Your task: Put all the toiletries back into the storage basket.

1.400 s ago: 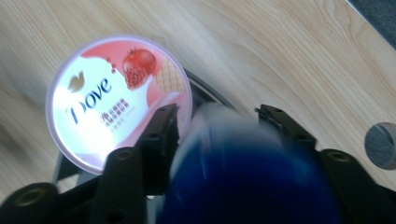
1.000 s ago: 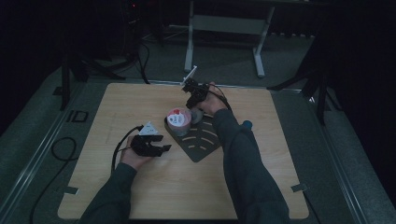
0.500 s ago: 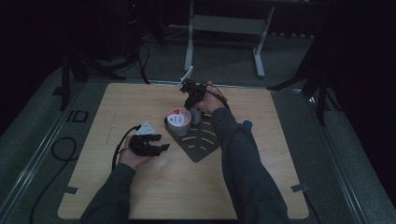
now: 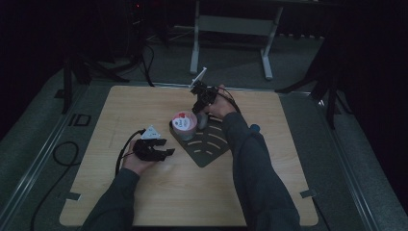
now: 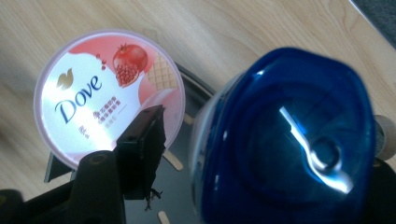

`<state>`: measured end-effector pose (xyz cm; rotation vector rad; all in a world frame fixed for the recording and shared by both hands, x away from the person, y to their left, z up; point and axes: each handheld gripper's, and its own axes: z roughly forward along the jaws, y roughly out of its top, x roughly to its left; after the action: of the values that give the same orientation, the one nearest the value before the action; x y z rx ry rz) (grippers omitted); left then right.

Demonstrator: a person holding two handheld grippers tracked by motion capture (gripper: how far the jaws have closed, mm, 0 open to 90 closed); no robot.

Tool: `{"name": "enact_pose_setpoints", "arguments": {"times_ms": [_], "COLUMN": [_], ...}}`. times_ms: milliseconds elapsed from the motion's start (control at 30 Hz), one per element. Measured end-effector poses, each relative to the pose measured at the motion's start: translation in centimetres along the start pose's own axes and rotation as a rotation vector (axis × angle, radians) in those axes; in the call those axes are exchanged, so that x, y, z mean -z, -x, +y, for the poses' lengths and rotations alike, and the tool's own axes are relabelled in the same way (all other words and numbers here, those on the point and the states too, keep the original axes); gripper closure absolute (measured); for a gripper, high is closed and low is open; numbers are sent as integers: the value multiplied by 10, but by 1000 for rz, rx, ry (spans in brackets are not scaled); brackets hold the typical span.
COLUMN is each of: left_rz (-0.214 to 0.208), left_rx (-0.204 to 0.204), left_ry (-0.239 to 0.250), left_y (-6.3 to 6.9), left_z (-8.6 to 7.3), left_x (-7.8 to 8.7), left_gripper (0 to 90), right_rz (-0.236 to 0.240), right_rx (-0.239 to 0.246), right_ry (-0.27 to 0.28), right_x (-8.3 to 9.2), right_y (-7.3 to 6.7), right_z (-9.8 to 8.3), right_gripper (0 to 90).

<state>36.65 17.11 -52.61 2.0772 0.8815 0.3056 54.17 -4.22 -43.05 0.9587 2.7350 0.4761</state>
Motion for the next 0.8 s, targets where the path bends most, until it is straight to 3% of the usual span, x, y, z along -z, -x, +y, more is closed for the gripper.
{"name": "enact_pose_setpoints", "arguments": {"times_ms": [267,800], "left_rz": [-1,-3], "left_rx": [-4,-1], "left_ry": [-6,-9], "left_y": [0,0], "left_z": [0,0], "left_x": [-1,-2], "left_gripper": [420,420], "right_rz": [4,23], "right_rx": [0,0], "right_ry": [13,42], "right_x": [2,27], "right_y": [1,6], "right_z": [-5,-22], "right_gripper": [278,217]}}
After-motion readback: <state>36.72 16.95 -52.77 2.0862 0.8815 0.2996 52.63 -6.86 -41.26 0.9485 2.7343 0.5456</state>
